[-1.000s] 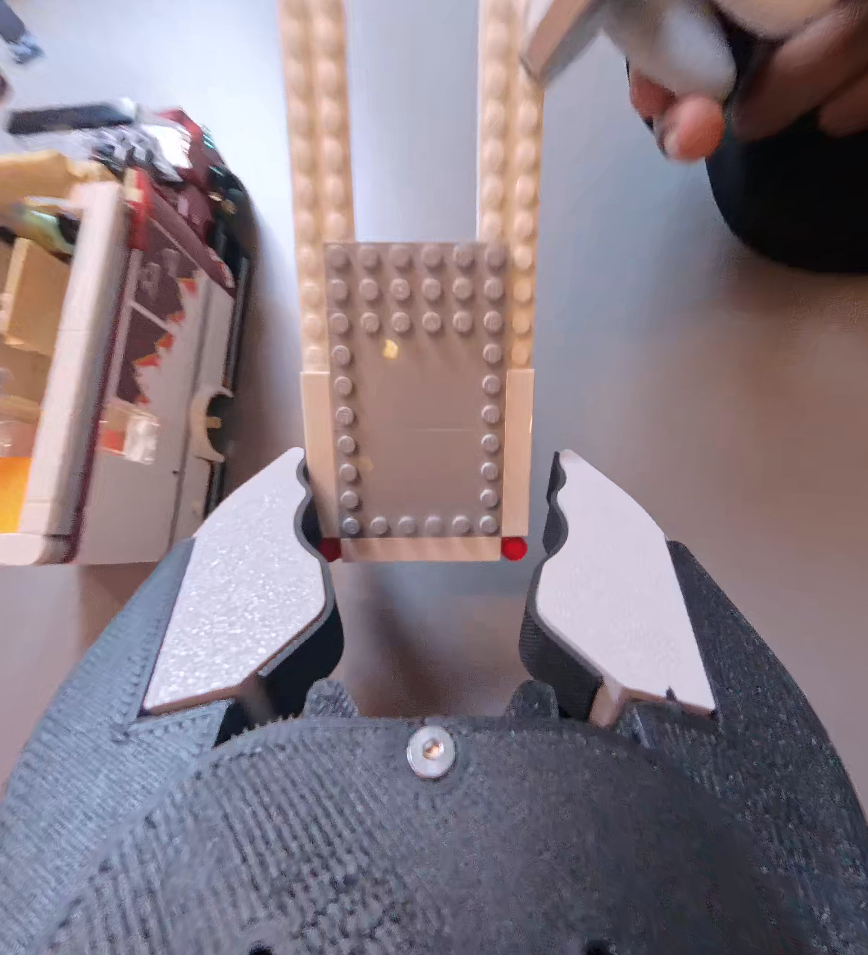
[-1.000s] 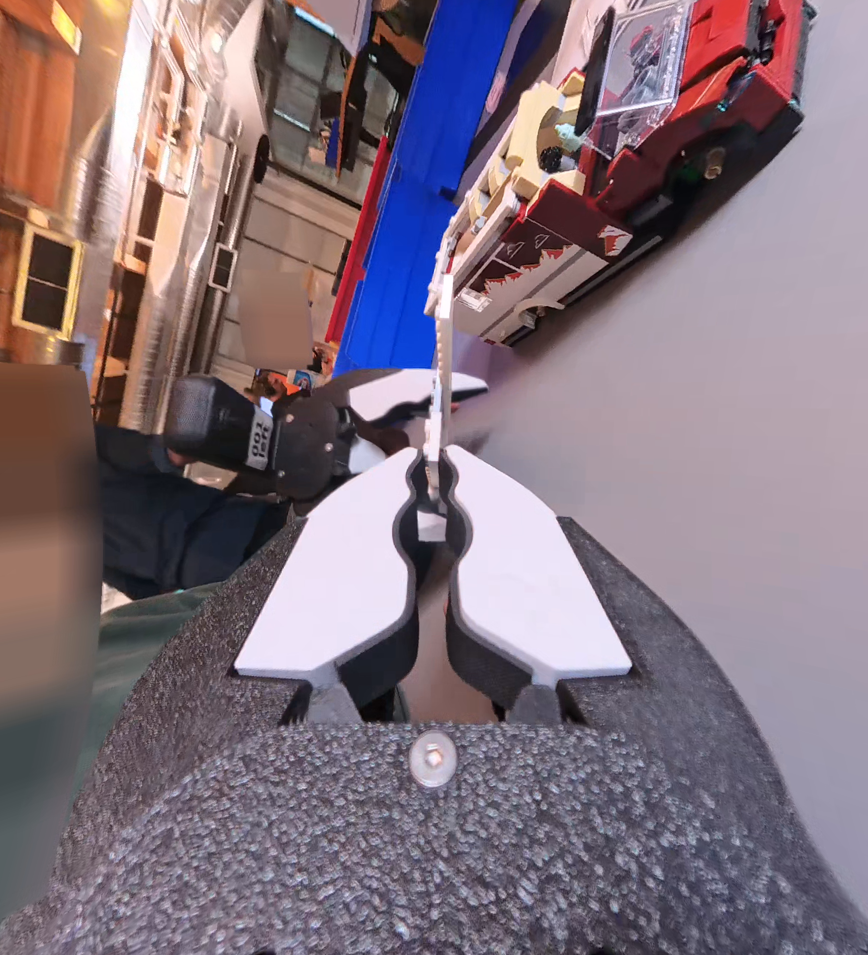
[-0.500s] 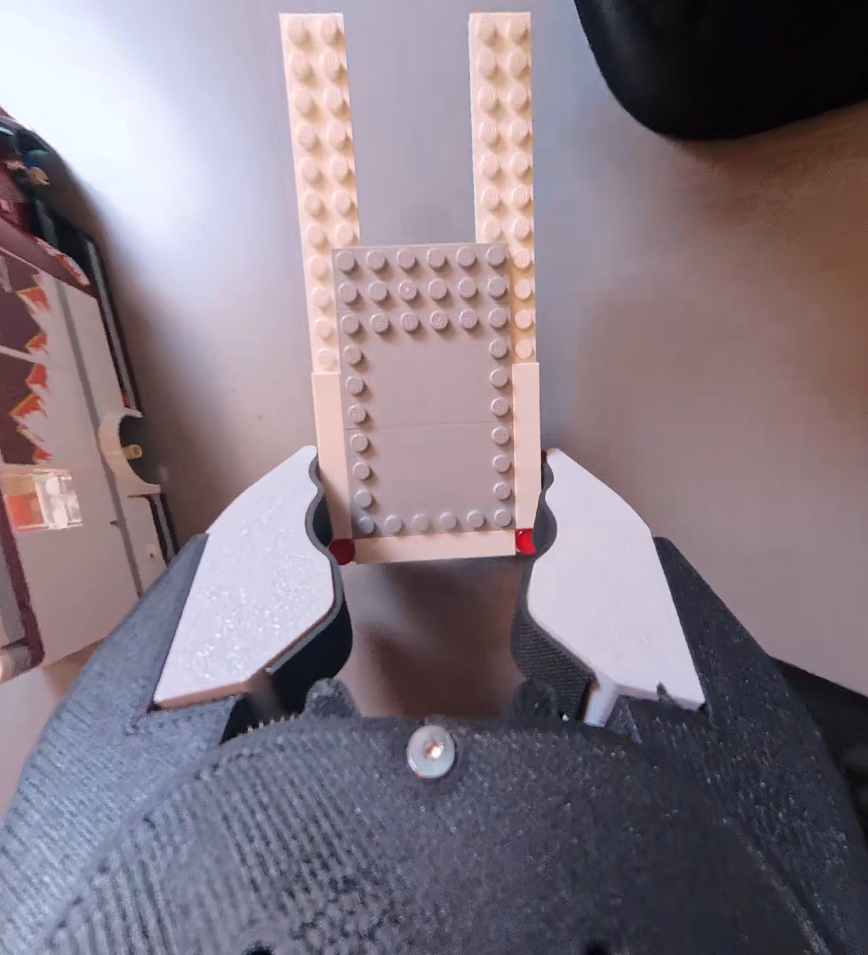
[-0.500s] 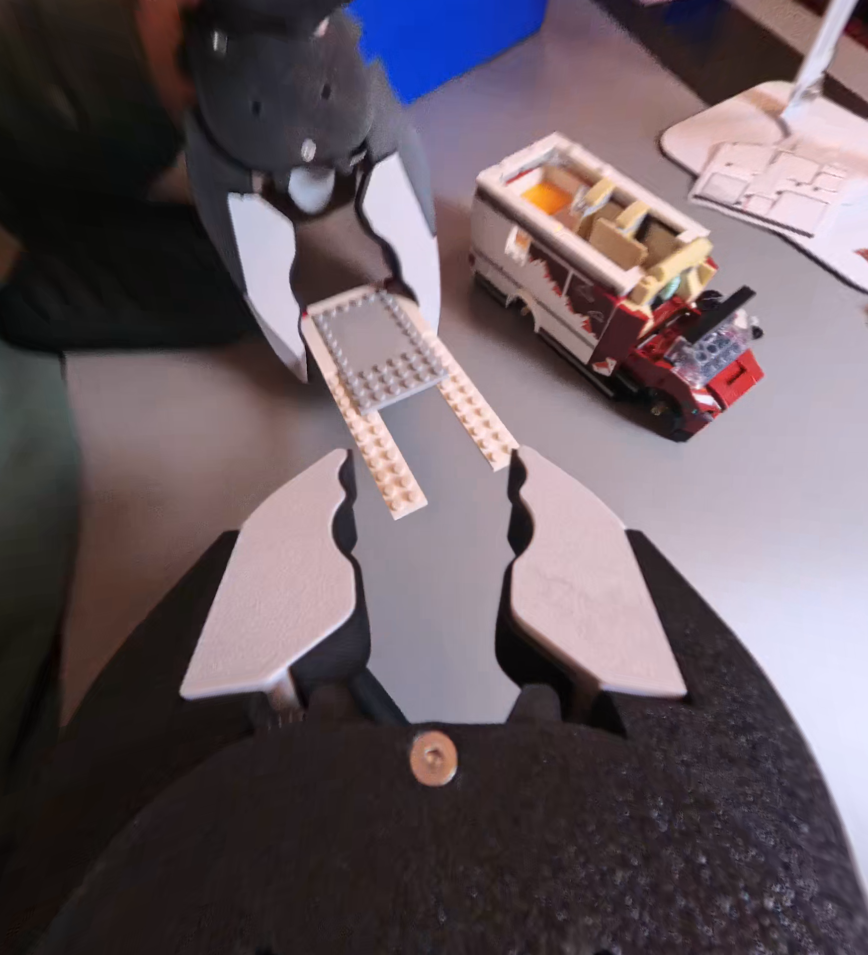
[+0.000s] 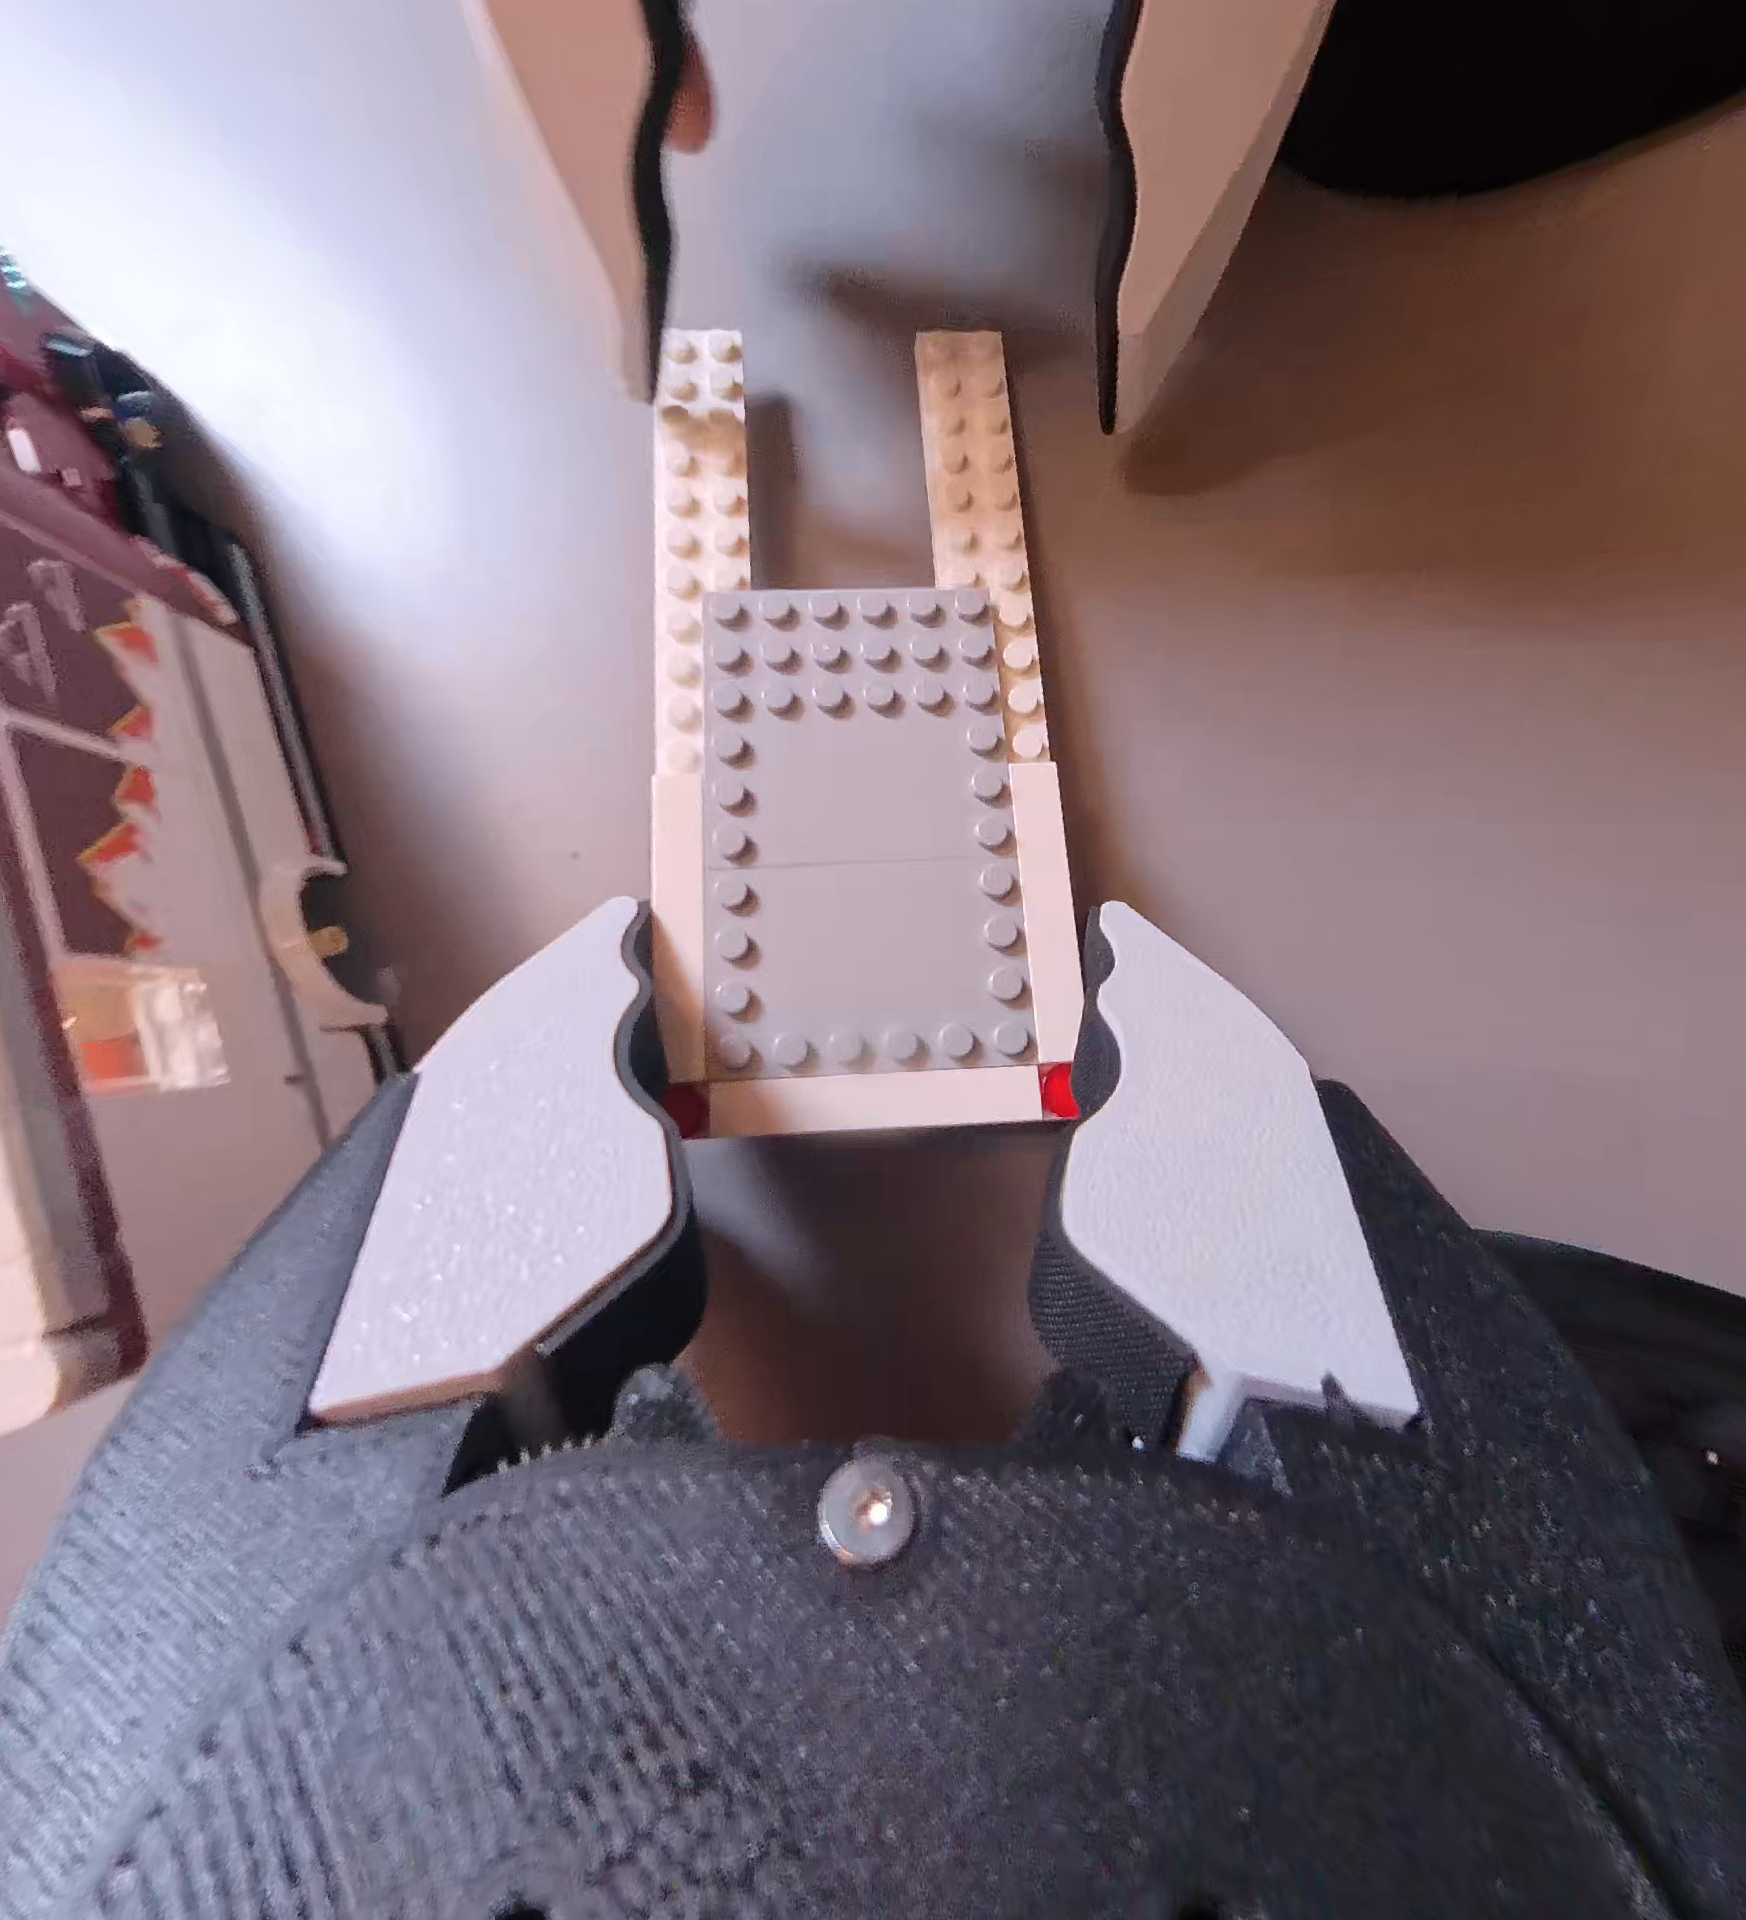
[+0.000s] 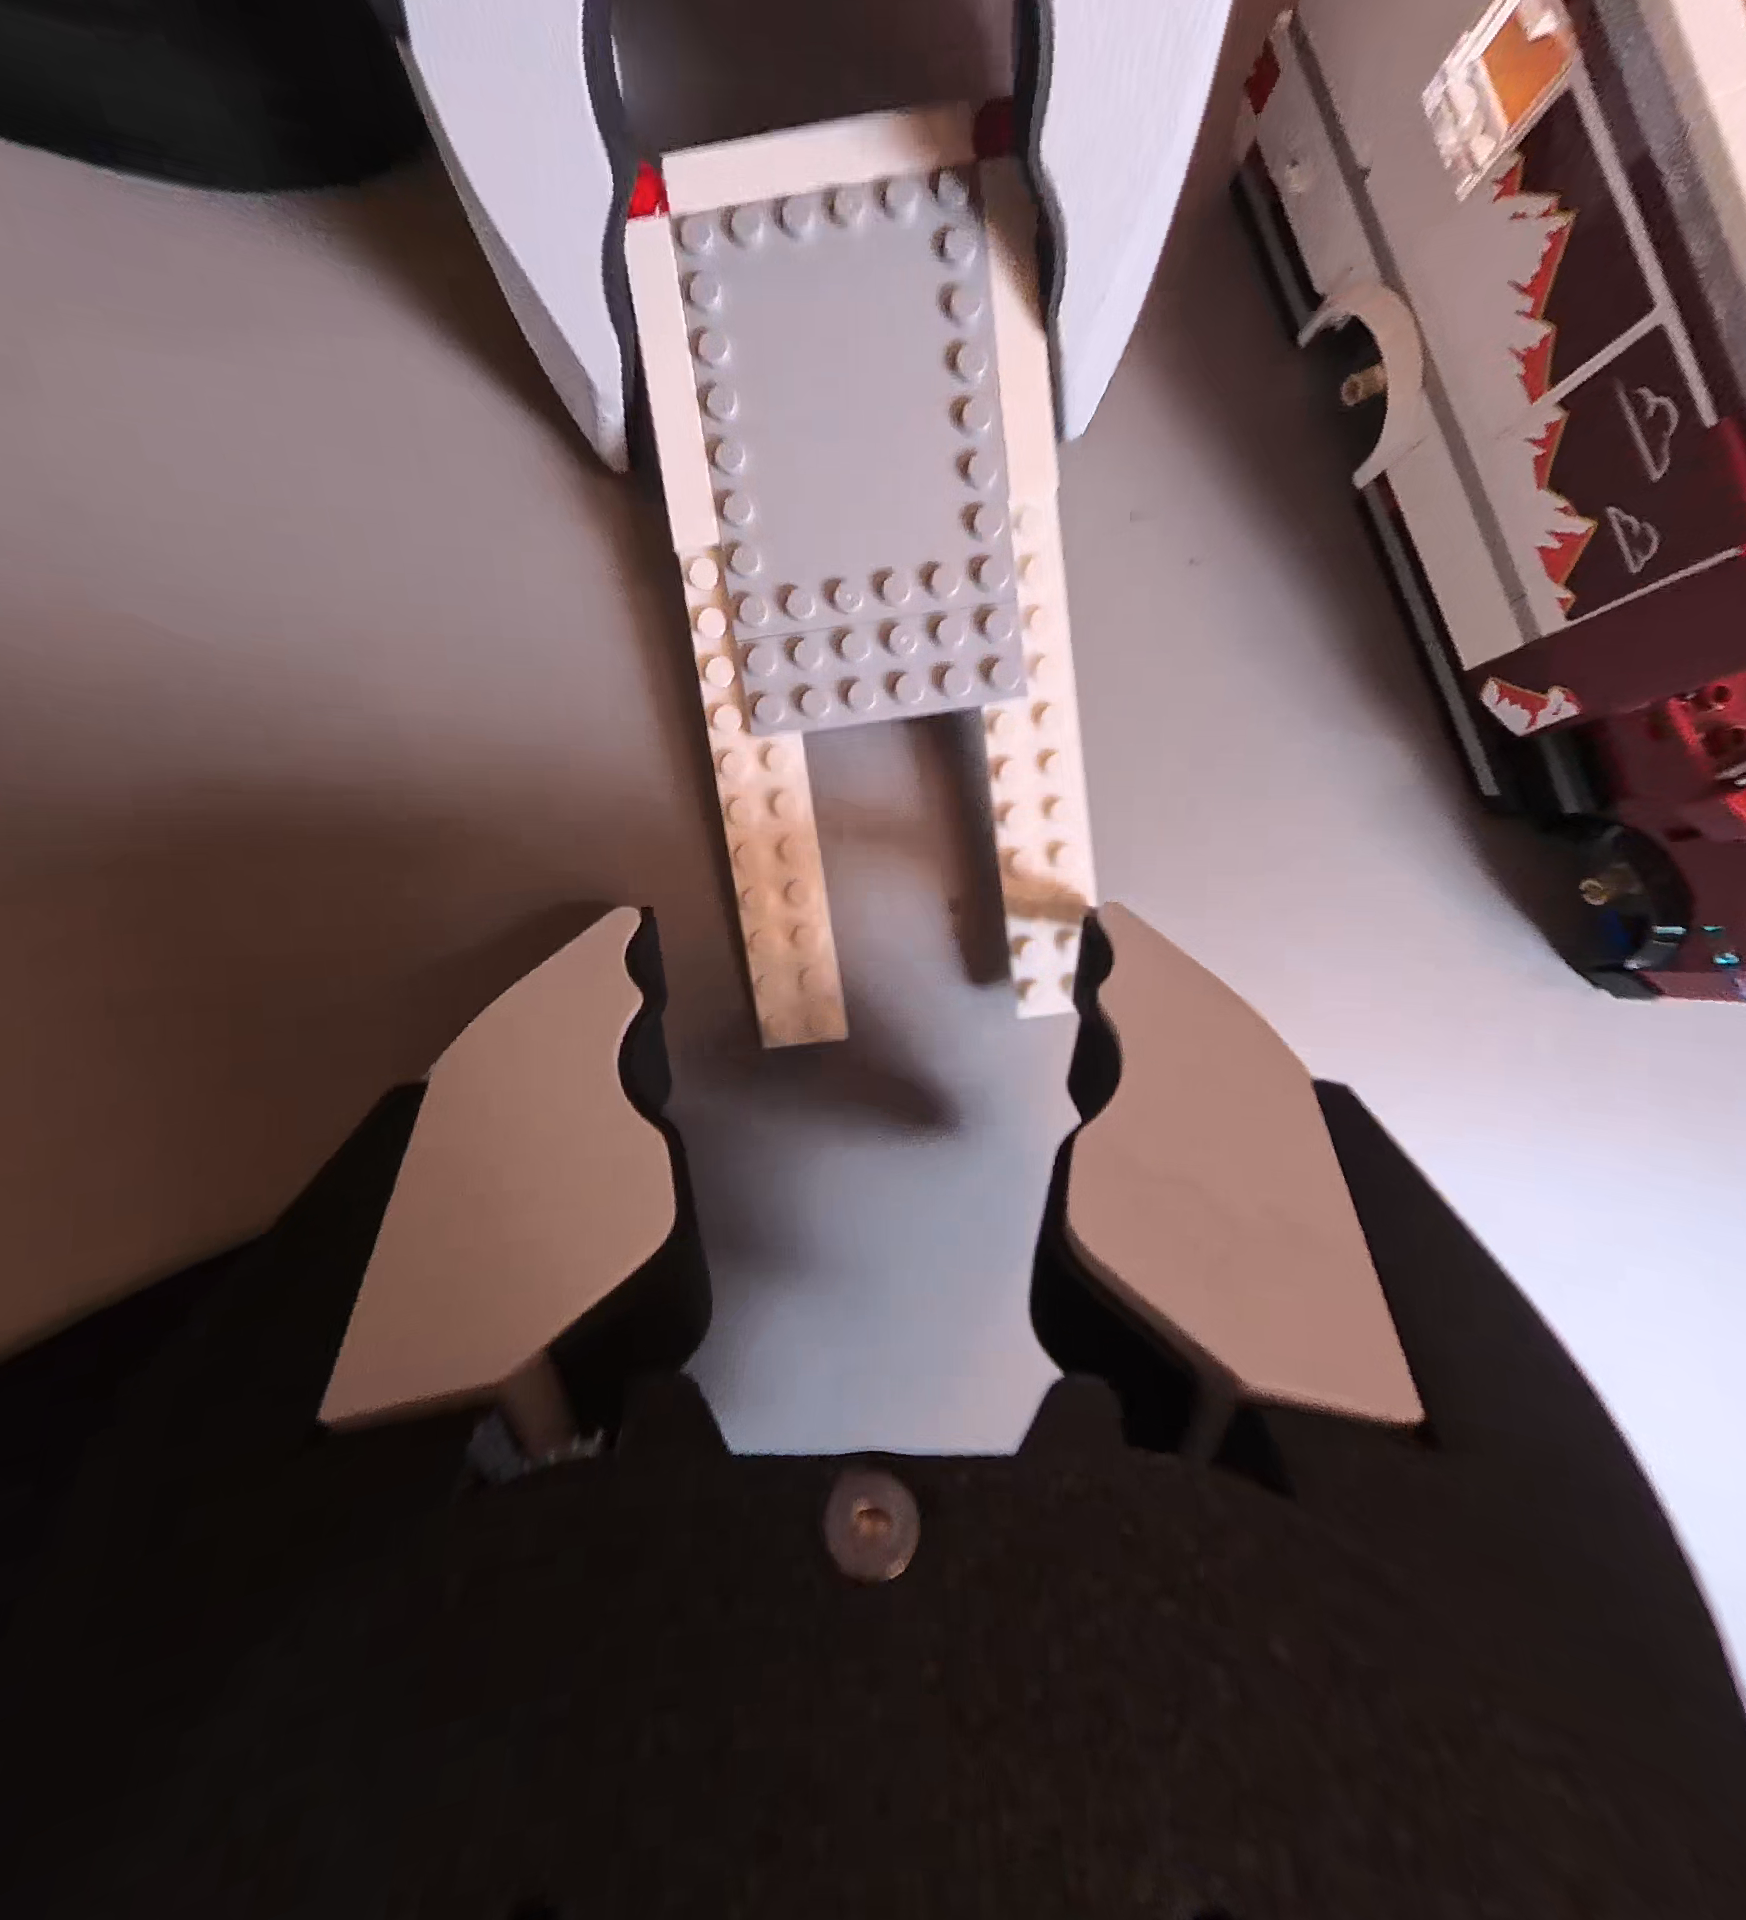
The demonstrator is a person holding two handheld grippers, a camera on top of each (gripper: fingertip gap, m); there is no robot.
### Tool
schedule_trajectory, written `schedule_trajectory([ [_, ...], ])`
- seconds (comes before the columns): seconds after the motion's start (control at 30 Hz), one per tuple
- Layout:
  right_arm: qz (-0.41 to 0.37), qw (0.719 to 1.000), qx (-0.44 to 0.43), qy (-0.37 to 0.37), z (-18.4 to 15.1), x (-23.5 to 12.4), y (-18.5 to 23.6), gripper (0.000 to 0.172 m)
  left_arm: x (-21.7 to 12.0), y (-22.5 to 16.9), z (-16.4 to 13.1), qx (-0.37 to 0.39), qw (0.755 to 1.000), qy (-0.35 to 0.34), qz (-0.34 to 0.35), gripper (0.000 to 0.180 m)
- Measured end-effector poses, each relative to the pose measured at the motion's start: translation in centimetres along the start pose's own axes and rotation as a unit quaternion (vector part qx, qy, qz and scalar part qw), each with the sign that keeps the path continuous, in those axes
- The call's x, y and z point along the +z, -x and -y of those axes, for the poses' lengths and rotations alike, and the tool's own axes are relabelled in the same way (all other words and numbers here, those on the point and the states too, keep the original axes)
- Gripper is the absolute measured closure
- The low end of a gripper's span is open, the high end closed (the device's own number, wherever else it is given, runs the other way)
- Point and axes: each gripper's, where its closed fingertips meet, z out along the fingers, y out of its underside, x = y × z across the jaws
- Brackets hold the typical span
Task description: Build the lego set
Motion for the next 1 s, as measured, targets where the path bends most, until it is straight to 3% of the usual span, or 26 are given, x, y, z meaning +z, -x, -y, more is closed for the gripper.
schedule_trajectory([
  [0.13, -0.038, 0.998, 0.029, 0.028, -0.7, 0.4, -0.5, 0.122, -0.8, 1.4, -0.7, -0.015, 0.999, -0.019, 0.047, 0.104],
  [0.23, -0.025, 0.998, 0.056, 0.031, -0.8, 0.4, 0.6, 0.129, -1.5, 2.6, -1.3, -0.023, 0.995, -0.034, 0.088, 0.108],
  [0.37, -0.022, 0.999, 0.043, 0.010, -0.1, -0.1, 1.5, 0.116, -2.0, 2.8, -1.9, -0.029, 0.994, -0.046, 0.097, 0.114],
  [0.47, -0.059, 0.998, 0.015, -0.020, 0.8, -0.7, -1.1, 0.102, -2.0, 2.7, -2.1, -0.031, 0.994, -0.046, 0.090, 0.116],
  [0.53, -0.038, 0.999, 0.014, -0.012, 0.4, 0.0, -2.4, 0.085, -2.1, 2.8, -2.1, -0.026, 0.994, -0.041, 0.099, 0.116],
  [0.6, -0.017, 1.000, 0.023, -0.005, 0.1, 0.8, -3.4, 0.081, -2.2, 2.8, -2.2, -0.022, 0.994, -0.035, 0.105, 0.117],
  [0.67, 0.007, 1.000, 0.025, 0.005, -0.1, 1.5, -3.5, 0.084, -2.2, 2.7, -2.1, -0.023, 0.994, -0.038, 0.104, 0.121],
  [0.87, 0.014, 0.999, 0.036, 0.019, -0.4, 0.9, -1.7, 0.115, -2.4, 3.5, -2.4, -0.028, 0.992, -0.050, 0.116, 0.127],
  [1.0, 0.021, 0.998, 0.050, -0.016, -0.1, -0.3, 0.7, 0.118, -2.4, 3.6, -2.3, -0.027, 0.991, -0.055, 0.119, 0.131],
])
